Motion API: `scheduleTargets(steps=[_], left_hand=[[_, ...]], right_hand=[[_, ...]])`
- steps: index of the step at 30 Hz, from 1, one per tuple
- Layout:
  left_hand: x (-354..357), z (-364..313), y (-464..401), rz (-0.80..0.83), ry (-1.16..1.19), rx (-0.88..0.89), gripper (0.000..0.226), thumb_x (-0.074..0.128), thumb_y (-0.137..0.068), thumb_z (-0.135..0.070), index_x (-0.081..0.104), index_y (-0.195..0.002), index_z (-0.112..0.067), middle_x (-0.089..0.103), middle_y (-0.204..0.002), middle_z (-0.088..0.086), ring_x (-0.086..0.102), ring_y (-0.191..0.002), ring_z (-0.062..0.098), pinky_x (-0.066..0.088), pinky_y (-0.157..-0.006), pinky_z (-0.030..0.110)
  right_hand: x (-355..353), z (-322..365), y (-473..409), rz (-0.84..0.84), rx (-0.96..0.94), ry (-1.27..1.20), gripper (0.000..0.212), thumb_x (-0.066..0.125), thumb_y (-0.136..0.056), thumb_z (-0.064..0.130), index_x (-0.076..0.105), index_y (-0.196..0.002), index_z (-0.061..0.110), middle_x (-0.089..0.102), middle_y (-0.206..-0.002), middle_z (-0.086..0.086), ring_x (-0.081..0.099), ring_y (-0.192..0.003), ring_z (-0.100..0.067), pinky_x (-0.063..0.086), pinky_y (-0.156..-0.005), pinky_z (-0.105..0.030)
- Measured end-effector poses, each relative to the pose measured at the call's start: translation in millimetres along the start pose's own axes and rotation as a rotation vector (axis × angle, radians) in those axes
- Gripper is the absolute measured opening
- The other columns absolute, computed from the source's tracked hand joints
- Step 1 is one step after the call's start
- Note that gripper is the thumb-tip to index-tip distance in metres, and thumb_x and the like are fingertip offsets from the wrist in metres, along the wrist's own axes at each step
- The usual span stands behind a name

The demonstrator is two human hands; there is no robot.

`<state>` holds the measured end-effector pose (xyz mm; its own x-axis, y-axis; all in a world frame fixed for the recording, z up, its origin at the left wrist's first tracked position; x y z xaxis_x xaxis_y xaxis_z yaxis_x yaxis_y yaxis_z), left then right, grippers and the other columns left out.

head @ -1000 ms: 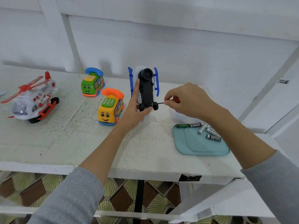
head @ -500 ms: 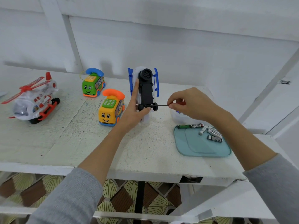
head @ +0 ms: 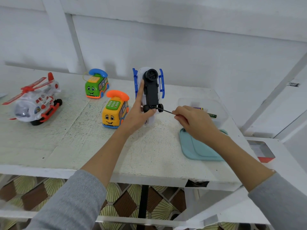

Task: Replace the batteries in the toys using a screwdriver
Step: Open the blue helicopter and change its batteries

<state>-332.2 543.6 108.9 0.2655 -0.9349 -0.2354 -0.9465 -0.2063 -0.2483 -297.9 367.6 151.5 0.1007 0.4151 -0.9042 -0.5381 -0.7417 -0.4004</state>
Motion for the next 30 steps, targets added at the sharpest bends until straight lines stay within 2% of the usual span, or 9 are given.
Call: scheduleTargets(steps=[4,8,12,16,21,26,30], left_hand=[[1.0,-4.0,-0.3,0.008,-0.003,0.019,0.089,0.056,-0.093,-0.001,-0.002,-0.15,-0.037,0.021,-0.145,-0.021,0.057,-0.092,-0.018,0.047,-0.075,0.008],[0.0,-3.1,-2.3,0.005,0.012,0.002,0.089,0.056,-0.093,-0.001,-0.002,-0.15,-0.037,0.025,-0.132,-0.032,0.059,-0.087,-0.016,0.047,-0.071,0.007],[-1.1,-4.9,-2.1,-0.015,0.039,-0.016,0.091,0.056,-0.093,0.0,-0.004,-0.15,-0.036,0.02,-0.136,-0.025,0.052,-0.091,-0.027,0.042,-0.069,0.0],[-1.6,-5.2,-0.9,-0.023,0.045,-0.008,0.09,0.056,-0.093,-0.001,-0.003,-0.151,-0.036,0.023,-0.138,-0.021,0.056,-0.093,-0.02,0.043,-0.071,0.002],[-1.6,-6.8,-1.3,-0.022,0.038,-0.005,0.09,0.056,-0.093,-0.001,-0.004,-0.152,-0.033,0.025,-0.138,-0.018,0.055,-0.089,-0.023,0.044,-0.07,0.002],[-1.1,-6.3,-1.2,-0.008,0.044,-0.002,0.089,0.054,-0.093,0.001,-0.003,-0.152,-0.032,0.023,-0.14,-0.019,0.056,-0.091,-0.022,0.044,-0.072,0.002],[0.0,-5.6,-0.6,-0.001,0.042,-0.009,0.089,0.054,-0.093,0.002,-0.003,-0.152,-0.033,0.022,-0.137,-0.025,0.058,-0.089,-0.019,0.045,-0.071,0.004]], right_hand=[[9.9,-0.3,9.0,-0.08,-0.046,0.021,0.031,0.038,-0.093,0.026,0.061,-0.094,0.006,0.06,-0.074,-0.007,0.054,-0.049,-0.026,0.039,-0.037,-0.031],[21.9,-0.7,13.0,-0.111,-0.031,-0.014,0.038,0.03,-0.093,0.029,0.06,-0.095,0.004,0.057,-0.073,-0.008,0.049,-0.043,-0.027,0.04,-0.033,-0.033],[28.9,3.3,13.4,-0.132,-0.017,-0.017,0.037,0.032,-0.093,0.027,0.06,-0.093,0.003,0.056,-0.072,-0.009,0.047,-0.04,-0.027,0.035,-0.03,-0.03],[33.9,3.5,13.4,-0.125,-0.013,-0.032,0.036,0.033,-0.093,0.026,0.06,-0.091,0.002,0.056,-0.071,-0.009,0.046,-0.039,-0.025,0.022,-0.032,-0.021],[43.1,-0.7,13.8,-0.138,0.001,-0.057,0.038,0.031,-0.093,0.028,0.058,-0.094,0.001,0.057,-0.075,-0.011,0.047,-0.041,-0.028,0.036,-0.032,-0.032],[47.9,-1.6,15.6,-0.127,0.023,-0.117,0.031,0.037,-0.095,0.024,0.057,-0.099,0.0,0.057,-0.079,-0.011,0.049,-0.048,-0.029,0.039,-0.039,-0.038],[49.2,-1.7,16.1,-0.137,0.032,-0.144,0.033,0.036,-0.096,0.025,0.057,-0.1,0.0,0.058,-0.079,-0.009,0.05,-0.052,-0.028,0.038,-0.043,-0.035]])
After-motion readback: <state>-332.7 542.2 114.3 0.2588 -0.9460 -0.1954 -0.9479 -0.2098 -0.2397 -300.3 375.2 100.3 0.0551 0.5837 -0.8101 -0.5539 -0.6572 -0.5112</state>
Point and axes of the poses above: each hand's wrist, its own y-axis away from the middle knuckle, its own x-axis out of the palm, z = x × y, the point moved 4 cm from there along -y, towards the middle knuckle
